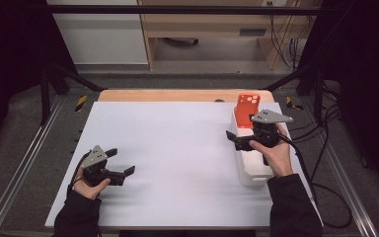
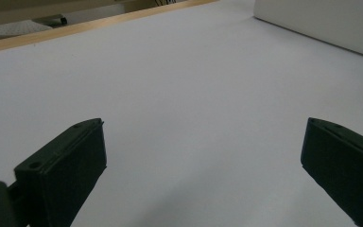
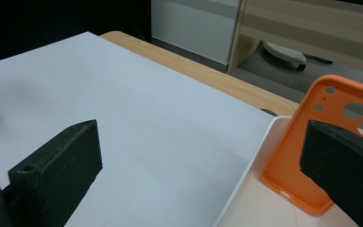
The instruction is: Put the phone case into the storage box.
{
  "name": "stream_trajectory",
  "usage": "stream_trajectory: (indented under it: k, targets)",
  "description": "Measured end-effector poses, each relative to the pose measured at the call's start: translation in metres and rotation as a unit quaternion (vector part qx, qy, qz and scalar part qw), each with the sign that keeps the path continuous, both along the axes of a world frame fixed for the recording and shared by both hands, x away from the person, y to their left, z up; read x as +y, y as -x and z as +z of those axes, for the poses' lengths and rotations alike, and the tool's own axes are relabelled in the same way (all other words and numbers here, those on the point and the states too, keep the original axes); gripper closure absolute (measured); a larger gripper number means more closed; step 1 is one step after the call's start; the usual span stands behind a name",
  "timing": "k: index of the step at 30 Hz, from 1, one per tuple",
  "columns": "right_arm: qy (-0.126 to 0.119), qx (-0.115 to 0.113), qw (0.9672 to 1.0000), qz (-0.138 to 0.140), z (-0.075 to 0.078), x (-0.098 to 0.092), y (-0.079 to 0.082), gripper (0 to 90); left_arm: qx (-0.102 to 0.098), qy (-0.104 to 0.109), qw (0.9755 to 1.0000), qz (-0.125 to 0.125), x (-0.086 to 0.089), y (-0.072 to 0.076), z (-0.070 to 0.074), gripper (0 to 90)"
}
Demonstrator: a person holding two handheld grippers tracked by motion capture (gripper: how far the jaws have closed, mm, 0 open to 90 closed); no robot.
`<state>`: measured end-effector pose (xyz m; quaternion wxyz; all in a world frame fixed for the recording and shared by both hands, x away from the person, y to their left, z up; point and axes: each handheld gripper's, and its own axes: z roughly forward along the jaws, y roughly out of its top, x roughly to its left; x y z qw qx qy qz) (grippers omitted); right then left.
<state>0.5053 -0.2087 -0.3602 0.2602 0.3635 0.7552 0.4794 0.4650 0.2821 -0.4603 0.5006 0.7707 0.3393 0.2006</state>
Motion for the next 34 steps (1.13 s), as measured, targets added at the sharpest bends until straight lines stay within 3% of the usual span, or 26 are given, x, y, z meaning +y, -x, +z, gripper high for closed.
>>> stream_trajectory:
  k: [19,26,34]
  targets:
    - [-0.028,-0.024,0.9972,0.065,-0.038,-0.046,0.053,0.5,-0.007,0.009,0.9999,-0.011,-0.001,0.003,0.003,0.7]
    - [-0.030,-0.026,0.9961,0.079,-0.052,-0.059,0.062,0.4,-0.009,0.010,0.9998,-0.016,-0.002,0.005,0.005,0.6]
    - [-0.033,-0.028,0.9958,0.081,-0.057,-0.066,0.067,0.4,-0.014,0.014,0.9997,-0.017,-0.002,0.006,0.008,0.6]
